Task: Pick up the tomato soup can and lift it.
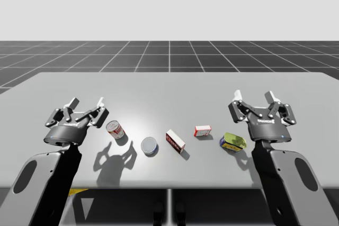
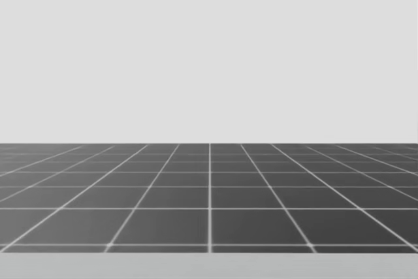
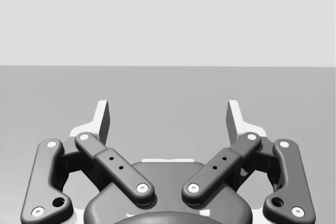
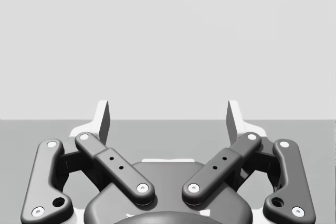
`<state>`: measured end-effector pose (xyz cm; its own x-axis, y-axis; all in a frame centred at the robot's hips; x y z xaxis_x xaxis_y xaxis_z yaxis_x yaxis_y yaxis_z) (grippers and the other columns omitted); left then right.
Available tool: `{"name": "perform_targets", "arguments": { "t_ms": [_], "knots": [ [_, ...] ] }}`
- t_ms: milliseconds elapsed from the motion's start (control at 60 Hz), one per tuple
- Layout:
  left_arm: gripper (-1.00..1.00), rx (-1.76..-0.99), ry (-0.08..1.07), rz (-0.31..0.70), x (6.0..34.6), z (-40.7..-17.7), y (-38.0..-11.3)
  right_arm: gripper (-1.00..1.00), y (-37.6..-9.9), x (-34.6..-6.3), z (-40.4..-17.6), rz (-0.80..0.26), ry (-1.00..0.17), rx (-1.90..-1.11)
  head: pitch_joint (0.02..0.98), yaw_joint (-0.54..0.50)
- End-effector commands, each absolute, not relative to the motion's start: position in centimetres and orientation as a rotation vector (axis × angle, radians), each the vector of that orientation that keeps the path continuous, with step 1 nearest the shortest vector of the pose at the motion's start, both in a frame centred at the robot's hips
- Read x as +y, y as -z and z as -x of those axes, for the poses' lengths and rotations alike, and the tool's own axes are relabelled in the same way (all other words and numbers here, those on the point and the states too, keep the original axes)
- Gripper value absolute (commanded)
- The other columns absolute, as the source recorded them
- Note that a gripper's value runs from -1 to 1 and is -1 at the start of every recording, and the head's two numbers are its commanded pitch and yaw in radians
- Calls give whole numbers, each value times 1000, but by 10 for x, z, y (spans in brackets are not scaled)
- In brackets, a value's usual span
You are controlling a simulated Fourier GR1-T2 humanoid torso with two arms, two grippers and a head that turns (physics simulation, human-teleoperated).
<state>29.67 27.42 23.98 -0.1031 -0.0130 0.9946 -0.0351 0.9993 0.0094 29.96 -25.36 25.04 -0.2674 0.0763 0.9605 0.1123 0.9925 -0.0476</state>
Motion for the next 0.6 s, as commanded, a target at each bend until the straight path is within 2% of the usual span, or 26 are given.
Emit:
{"name": "perform_targets", "arguments": {
  "t_ms": [17,183,367,467,583,600],
  "knots": [
    [-1000,-1675,-16,-42,274,-297,-240,-1000,-250,-253,-297,128,59,-1861,84,2],
    [-1000,-1674,-15,-44,274,-297,-239,-1000,-251,-253,-299,89,7,-1817,179,7],
    [-1000,-1672,-12,-50,275,-297,-239,-1000,-250,-253,-300,88,1,-1805,412,40],
    [-1000,-1672,-9,-51,275,-298,-239,-1000,-249,-253,-301,92,0,-1803,492,68],
    [-1000,-1671,-6,-54,275,-298,-239,-1000,-248,-253,-302,91,-3,-1796,597,150],
    [-1000,-1670,-5,-55,275,-298,-238,-1000,-248,-253,-302,91,-5,-1796,626,186]
  ]
}}
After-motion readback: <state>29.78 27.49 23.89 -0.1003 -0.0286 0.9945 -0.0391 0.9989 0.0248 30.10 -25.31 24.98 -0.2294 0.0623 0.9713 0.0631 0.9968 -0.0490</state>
